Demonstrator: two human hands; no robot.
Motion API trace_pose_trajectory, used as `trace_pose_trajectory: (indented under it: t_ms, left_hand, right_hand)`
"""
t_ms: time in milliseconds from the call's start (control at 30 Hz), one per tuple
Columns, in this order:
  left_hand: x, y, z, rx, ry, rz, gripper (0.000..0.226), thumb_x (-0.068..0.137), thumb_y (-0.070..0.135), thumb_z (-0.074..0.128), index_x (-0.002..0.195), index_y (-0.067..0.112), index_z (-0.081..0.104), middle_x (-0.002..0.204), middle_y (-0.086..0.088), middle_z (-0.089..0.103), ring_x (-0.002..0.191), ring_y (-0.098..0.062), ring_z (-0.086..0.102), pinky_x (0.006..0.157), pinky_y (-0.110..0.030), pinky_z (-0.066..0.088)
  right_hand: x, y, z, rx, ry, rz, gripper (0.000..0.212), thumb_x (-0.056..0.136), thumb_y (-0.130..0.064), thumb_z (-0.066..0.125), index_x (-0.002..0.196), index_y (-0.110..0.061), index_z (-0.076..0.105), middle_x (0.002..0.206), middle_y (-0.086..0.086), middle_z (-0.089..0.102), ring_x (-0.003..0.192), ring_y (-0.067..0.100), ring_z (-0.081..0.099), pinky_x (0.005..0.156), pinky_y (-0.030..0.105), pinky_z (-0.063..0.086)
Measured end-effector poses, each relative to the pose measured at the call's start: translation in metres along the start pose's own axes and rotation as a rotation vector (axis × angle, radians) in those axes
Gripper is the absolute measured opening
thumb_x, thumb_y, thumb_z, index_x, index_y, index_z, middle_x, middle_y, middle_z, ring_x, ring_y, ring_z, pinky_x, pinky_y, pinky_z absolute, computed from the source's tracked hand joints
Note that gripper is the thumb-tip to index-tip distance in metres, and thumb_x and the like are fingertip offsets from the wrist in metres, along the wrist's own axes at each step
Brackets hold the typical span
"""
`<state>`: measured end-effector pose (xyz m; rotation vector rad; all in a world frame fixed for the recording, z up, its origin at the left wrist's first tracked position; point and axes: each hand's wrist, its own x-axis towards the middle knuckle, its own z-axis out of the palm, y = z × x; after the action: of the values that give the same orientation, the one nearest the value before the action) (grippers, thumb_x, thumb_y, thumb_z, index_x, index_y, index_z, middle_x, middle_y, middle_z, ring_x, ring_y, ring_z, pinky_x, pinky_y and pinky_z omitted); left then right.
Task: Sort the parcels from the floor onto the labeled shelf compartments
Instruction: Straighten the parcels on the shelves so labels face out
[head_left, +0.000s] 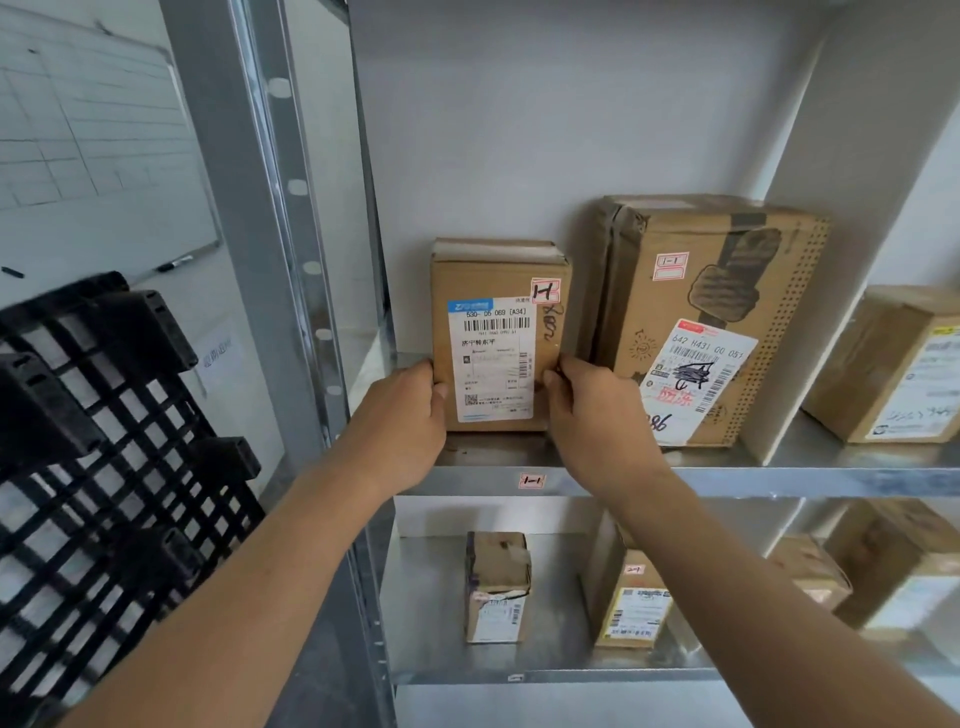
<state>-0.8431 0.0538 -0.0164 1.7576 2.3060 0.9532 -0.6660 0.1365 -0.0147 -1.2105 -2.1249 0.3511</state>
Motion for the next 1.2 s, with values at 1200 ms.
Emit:
trace_pose_trajectory:
  t_ms: [1200]
  left_hand:
    - [-0.043, 0.049, -0.007, -0.014, 0.031, -0.353, 0.04, 0.109, 0.041, 0.043, 0.124, 0.006, 0.056, 0.119, -0.012, 0.067, 0.101, -0.025, 0.063, 0.085, -0.038, 0.05]
  right_hand:
    - [-0.033, 0.004, -0.032, 0.166, -0.183, -0.044, 0.048, 0.109, -0.052, 0.039, 0.085, -0.017, 0.063, 0.074, -0.001, 0.061, 0.068, 0.017, 0.059, 0.055, 0.029, 0.038]
